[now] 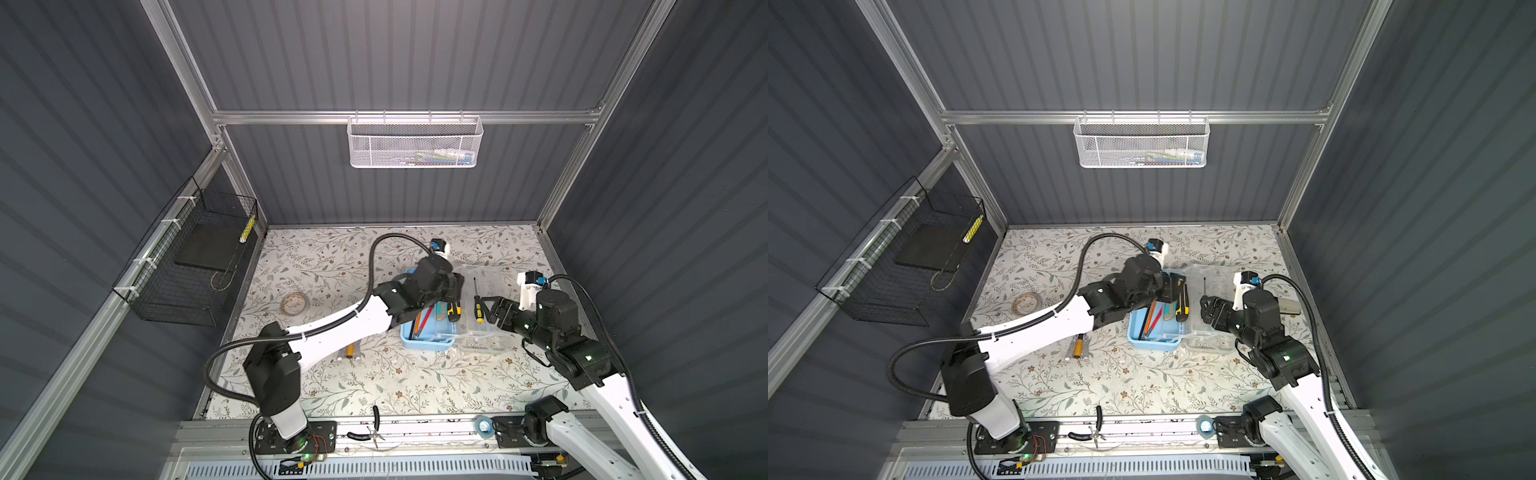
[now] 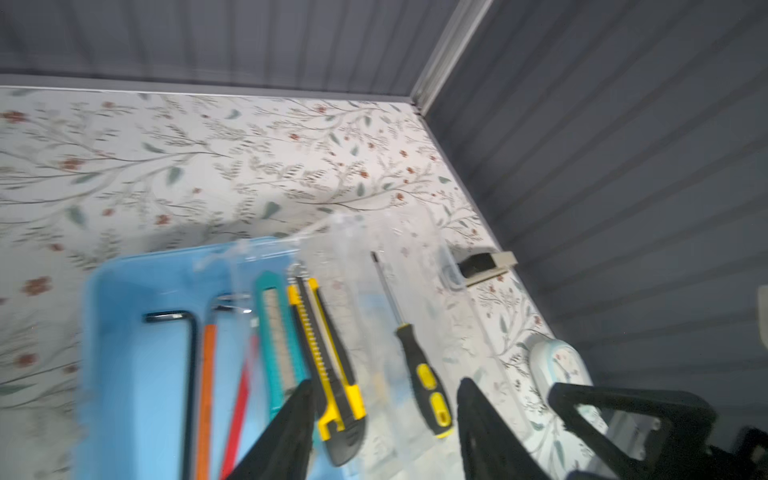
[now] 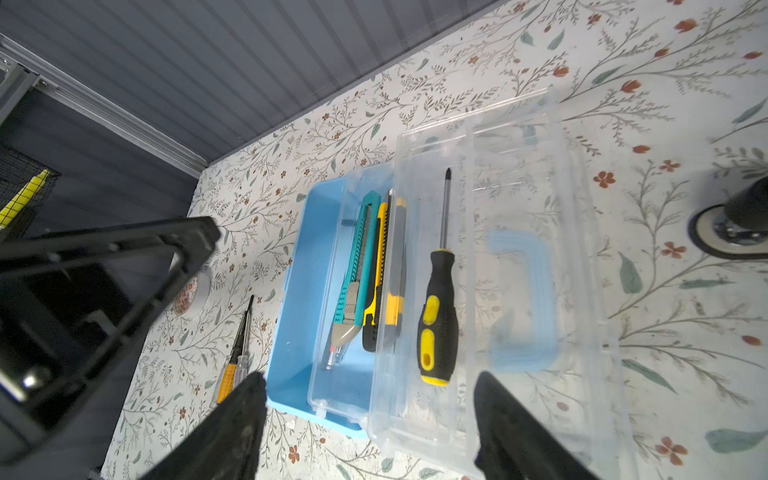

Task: Pack the tool kit
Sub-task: 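Open the left gripper to drop the screwdriver and withdraw, then lower the left gripper onto the clear-handled screwdrivers and close it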

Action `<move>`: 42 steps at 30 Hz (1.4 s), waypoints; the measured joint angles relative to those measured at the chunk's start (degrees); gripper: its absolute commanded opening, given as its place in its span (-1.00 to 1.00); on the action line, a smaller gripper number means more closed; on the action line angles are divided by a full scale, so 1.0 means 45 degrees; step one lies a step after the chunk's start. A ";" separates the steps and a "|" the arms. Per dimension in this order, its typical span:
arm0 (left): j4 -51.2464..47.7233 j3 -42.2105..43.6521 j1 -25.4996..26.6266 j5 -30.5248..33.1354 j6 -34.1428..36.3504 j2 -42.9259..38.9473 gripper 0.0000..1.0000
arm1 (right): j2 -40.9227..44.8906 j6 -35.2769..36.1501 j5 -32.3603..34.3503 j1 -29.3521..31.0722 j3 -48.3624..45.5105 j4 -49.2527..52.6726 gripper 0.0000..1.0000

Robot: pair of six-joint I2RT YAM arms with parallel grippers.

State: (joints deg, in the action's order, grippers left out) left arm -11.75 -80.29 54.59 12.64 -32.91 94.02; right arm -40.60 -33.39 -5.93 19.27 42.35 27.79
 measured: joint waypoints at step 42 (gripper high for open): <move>-0.5323 0.8131 -0.4726 0.0194 -0.1292 -0.5265 -0.58 | -0.2565 -0.0510 -0.0971 0.0981 -0.0418 -0.2375 0.55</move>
State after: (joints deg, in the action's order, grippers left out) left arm -35.70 -43.70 33.32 13.52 -38.72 70.32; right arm -52.14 -35.68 -10.31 23.68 40.47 17.10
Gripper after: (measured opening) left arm 0.210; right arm 0.775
